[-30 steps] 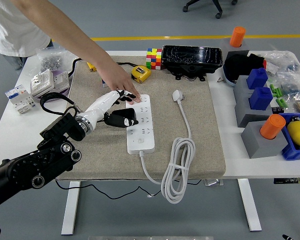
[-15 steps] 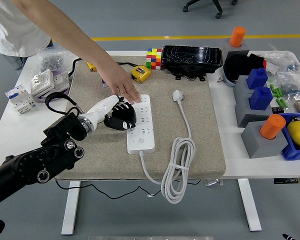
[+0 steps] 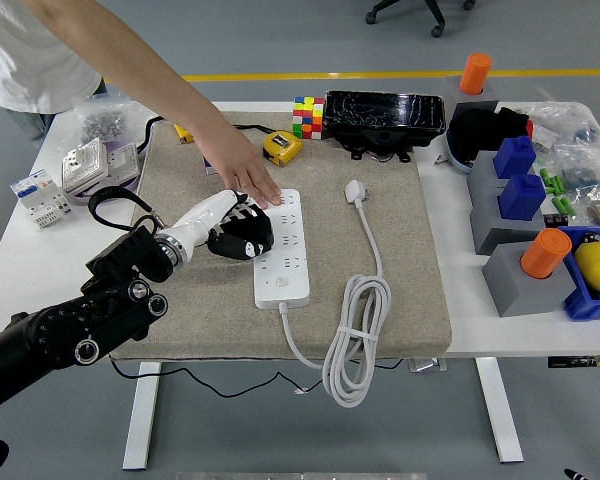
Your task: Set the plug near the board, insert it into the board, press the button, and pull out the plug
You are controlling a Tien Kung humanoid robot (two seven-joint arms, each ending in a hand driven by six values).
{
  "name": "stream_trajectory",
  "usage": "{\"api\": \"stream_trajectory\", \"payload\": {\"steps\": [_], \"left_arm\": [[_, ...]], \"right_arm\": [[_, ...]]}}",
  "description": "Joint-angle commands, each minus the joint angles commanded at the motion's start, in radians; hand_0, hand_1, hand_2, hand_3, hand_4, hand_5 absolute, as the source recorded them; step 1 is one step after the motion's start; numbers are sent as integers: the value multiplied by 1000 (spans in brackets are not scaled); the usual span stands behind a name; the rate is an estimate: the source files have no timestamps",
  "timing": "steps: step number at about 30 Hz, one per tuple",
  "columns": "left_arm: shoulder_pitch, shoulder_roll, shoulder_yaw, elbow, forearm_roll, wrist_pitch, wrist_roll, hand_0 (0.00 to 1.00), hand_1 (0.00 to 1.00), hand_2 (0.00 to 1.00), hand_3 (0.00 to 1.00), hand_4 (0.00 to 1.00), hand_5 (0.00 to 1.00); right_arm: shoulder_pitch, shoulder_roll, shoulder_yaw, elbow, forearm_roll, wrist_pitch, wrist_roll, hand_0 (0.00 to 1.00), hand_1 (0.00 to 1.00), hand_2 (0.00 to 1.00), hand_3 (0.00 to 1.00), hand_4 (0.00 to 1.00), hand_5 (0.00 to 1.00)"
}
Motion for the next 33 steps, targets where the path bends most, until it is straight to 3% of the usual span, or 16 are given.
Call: {"api": "stream_trajectory", "payload": {"steps": [9, 16, 22, 23, 28, 29, 33], "left_arm": [[11, 25, -24, 14, -60, 62, -128, 334, 366, 418, 526, 601, 2], [19, 59, -17, 86, -63, 62, -135, 336, 372, 419, 527, 605, 2], [23, 64, 3, 129, -81, 60, -134, 367, 404, 455, 541, 618, 2], [23, 63, 5, 132, -82, 60, -134, 497, 515, 543, 567, 731, 3], [29, 58, 13, 137, -91, 65, -127, 497, 515, 543, 567, 731, 3], [30, 57, 14, 137, -92, 66, -126, 671, 717, 656, 629, 841, 97], [38, 57, 11, 133, -86, 69, -124, 671, 717, 656, 629, 841, 97]], "right_arm": [[1, 1, -4, 1, 1, 0, 0, 674, 683, 689, 593, 928, 526], [1, -2, -9, 0, 1, 0, 0, 675, 683, 689, 592, 929, 525], [5, -1, -10, 1, 2, 0, 0, 677, 683, 690, 592, 928, 524], [5, -1, -10, 1, 2, 0, 0, 675, 683, 689, 592, 928, 524], [7, -4, -13, 2, 2, 0, 0, 675, 683, 689, 592, 928, 524], [6, -4, -14, 2, 2, 0, 0, 674, 683, 689, 592, 928, 524], [3, -4, -13, 2, 1, 0, 0, 674, 683, 689, 592, 928, 524]]}}
